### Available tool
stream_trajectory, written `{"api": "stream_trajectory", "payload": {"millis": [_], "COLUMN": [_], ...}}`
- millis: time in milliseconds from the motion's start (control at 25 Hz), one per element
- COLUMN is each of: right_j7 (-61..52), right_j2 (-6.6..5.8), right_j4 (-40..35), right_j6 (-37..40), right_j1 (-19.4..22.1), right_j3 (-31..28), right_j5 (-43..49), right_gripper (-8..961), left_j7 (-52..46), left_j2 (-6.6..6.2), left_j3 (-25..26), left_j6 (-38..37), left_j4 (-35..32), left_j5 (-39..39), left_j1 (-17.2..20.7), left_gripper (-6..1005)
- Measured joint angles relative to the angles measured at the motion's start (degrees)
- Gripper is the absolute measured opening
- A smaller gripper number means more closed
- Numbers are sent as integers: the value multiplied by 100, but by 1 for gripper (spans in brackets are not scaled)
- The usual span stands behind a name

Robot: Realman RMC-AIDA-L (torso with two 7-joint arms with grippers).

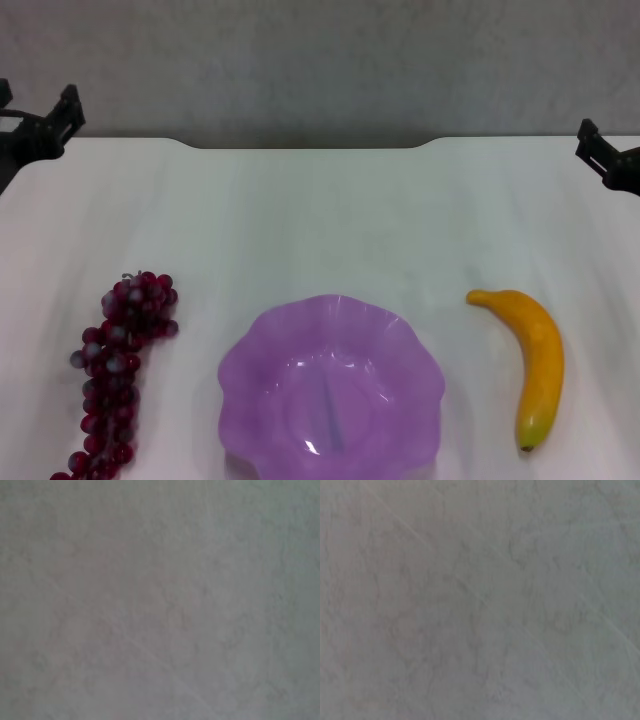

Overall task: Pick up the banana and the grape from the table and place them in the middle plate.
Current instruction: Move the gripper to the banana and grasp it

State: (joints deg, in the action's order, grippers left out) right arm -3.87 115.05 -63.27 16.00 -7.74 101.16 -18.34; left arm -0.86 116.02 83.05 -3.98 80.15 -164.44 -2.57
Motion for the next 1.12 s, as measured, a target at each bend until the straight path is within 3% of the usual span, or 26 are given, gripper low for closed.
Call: {"api": "stream_trajectory", "payload": {"millis": [840, 1120], "right_j7": [27, 21], "right_j2": [-12, -9], "right_j4": [-45, -60], "right_j6": [-981, -1034], "right_j1": [-349, -379], "right_j3": [67, 76], "right_j5": [28, 28], "right_gripper": [840, 833], "left_j7": [7, 12], "left_j2": [-13, -3], "left_j3": [330, 331], "left_j6": [1866, 1736], "left_j4": [67, 152], "left_j5": [130, 132], "left_j1": [-607, -542], "left_gripper": [757, 757]}}
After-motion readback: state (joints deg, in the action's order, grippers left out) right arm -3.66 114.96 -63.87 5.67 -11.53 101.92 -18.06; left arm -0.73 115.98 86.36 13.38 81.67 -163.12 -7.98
